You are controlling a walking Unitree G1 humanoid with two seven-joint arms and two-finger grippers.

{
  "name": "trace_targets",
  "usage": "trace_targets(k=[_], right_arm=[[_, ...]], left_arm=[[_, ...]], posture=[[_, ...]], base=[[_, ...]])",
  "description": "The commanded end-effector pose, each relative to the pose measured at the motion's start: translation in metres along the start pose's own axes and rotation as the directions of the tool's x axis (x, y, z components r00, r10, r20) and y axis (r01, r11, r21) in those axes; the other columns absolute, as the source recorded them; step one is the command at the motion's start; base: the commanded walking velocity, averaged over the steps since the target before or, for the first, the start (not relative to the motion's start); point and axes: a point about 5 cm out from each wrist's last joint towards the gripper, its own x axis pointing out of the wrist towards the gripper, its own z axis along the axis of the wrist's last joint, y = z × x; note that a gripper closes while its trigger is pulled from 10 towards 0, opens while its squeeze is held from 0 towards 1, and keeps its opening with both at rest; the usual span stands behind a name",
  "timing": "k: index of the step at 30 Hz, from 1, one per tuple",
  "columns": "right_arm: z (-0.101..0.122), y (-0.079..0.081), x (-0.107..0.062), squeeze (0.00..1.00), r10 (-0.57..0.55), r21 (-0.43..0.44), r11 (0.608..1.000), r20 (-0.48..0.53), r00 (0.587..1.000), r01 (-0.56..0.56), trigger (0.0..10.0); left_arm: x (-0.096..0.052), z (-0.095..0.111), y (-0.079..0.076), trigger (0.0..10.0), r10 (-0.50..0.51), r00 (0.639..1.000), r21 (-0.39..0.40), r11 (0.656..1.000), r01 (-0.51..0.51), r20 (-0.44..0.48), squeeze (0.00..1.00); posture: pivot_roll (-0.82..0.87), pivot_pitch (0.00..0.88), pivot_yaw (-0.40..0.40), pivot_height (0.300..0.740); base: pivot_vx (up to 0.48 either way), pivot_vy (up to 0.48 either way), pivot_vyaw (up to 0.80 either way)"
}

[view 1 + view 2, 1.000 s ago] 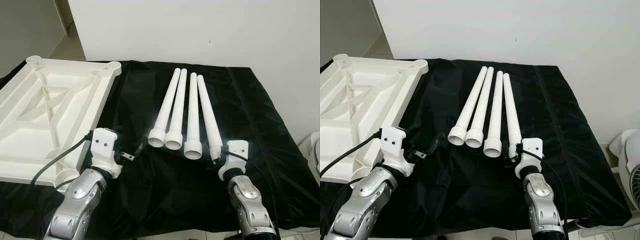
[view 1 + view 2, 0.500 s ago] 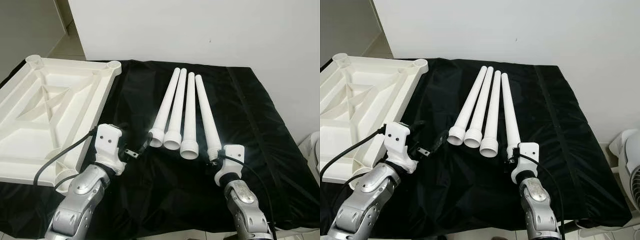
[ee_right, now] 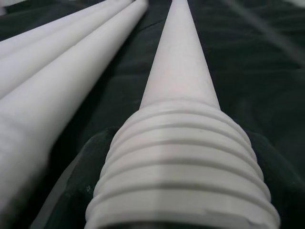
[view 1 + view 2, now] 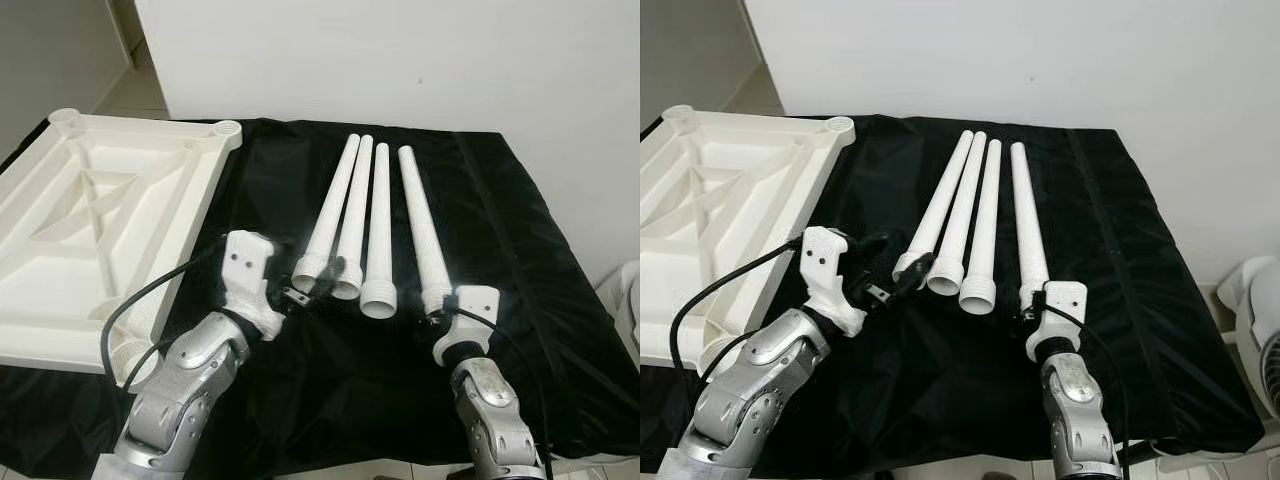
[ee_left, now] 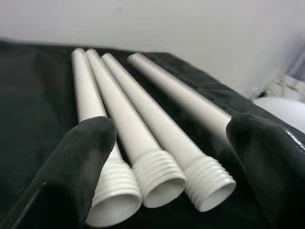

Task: Building children table

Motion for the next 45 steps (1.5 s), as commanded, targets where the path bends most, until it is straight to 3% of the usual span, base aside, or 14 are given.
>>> trace_targets(k=[1,5,8,12,20,21,22,24,25,28,29,30,38,45], right_arm=[[0.014,-0.002,0.002,0.0,-0.025,-0.012,1.0,0.09,0.996,0.026,10.0],[0.026,-0.002,0.002,0.0,-0.032,-0.043,0.998,0.182,0.983,0.04,10.0],[0.038,0.007,-0.001,0.0,0.029,-0.063,0.998,0.264,0.964,-0.012,10.0],[0.045,0.016,-0.002,0.0,0.094,-0.087,0.994,0.313,0.945,-0.07,10.0],[0.05,0.022,-0.003,0.0,0.148,-0.097,0.988,0.345,0.927,-0.121,10.0],[0.051,0.024,-0.002,0.0,0.169,-0.11,0.984,0.359,0.918,-0.139,10.0],[0.053,0.03,-0.003,0.0,0.224,-0.148,0.972,0.37,0.902,-0.181,10.0],[0.053,0.036,-0.004,0.0,0.283,-0.193,0.955,0.375,0.883,-0.224,10.0],[0.054,0.038,-0.004,0.0,0.307,-0.207,0.948,0.378,0.874,-0.244,10.0],[0.054,0.041,-0.005,0.0,0.336,-0.227,0.937,0.377,0.863,-0.266,10.0],[0.054,0.045,-0.005,0.0,0.371,-0.253,0.923,0.376,0.849,-0.291,10.0],[0.055,0.049,-0.004,0.0,0.408,-0.276,0.907,0.376,0.832,-0.32,10.0],[0.064,0.063,-0.003,0.0,0.524,-0.374,0.841,0.383,0.761,-0.391,10.0],[0.066,0.068,-0.002,0.0,0.576,-0.434,0.802,0.383,0.722,-0.41,10.0]], left_arm=[[0.004,0.003,-0.011,10.0,-0.146,0.989,-0.05,0.988,0.146,-0.007,0.0],[0.01,0.009,-0.017,10.0,-0.223,0.975,-0.133,0.966,0.222,0.008,0.0],[0.017,0.015,-0.017,10.0,-0.296,0.955,-0.22,0.931,0.291,0.01,0.0],[0.025,0.02,-0.016,10.0,-0.316,0.949,-0.29,0.909,0.299,-0.012,0.0],[0.032,0.03,-0.014,10.0,-0.306,0.952,-0.32,0.9,0.296,0.019,0.0],[0.033,0.035,-0.013,10.0,-0.316,0.948,-0.345,0.886,0.31,0.038,0.0],[0.035,0.039,-0.01,10.0,-0.333,0.941,-0.385,0.863,0.326,0.051,0.42],[0.036,0.042,-0.008,10.0,-0.357,0.933,-0.433,0.833,0.345,0.056,0.42],[0.038,0.042,-0.007,10.0,-0.362,0.931,-0.431,0.835,0.343,0.039,1.0],[0.041,0.042,-0.006,10.0,-0.355,0.935,-0.42,0.846,0.328,0.014,1.0],[0.047,0.04,-0.005,10.0,-0.352,0.935,-0.424,0.853,0.305,-0.036,0.91],[0.051,0.038,-0.003,10.0,-0.359,0.931,-0.442,0.848,0.292,-0.074,0.0],[0.066,0.035,0.014,10.0,-0.337,0.915,-0.473,0.858,0.202,-0.222,0.0],[0.077,0.045,0.028,10.0,-0.284,0.935,-0.539,0.832,0.129,-0.214,0.0]], posture=[[0.01,0.027,0.032,0.74],[0.01,0.026,0.035,0.74],[-0.01,0.013,0.043,0.74],[-0.01,0.004,0.048,0.74],[-0.01,0.003,0.053,0.74],[-0.02,0.004,0.065,0.74],[-0.02,0.002,0.069,0.74],[-0.02,0.002,0.069,0.74],[-0.02,0.002,0.069,0.74],[-0.02,0.002,0.069,0.74],[-0.02,0.0,0.07,0.74],[-0.03,0.0,0.071,0.74],[-0.04,0.0,0.07,0.74],[-0.04,0.0,0.07,0.74]], base=[[0.0,0.0,0.0],[0.0,0.0,0.0],[0.0,0.0,0.0],[0.0,0.0,0.0],[0.0,0.0,0.0],[0.0,0.0,0.0],[0.0,0.0,0.0],[0.0,0.0,0.0],[0.0,0.0,0.0],[0.0,0.0,0.0],[0.0,0.0,0.0],[0.0,0.0,0.0],[0.0,0.0,0.0],[0.0,0.0,0.0]])
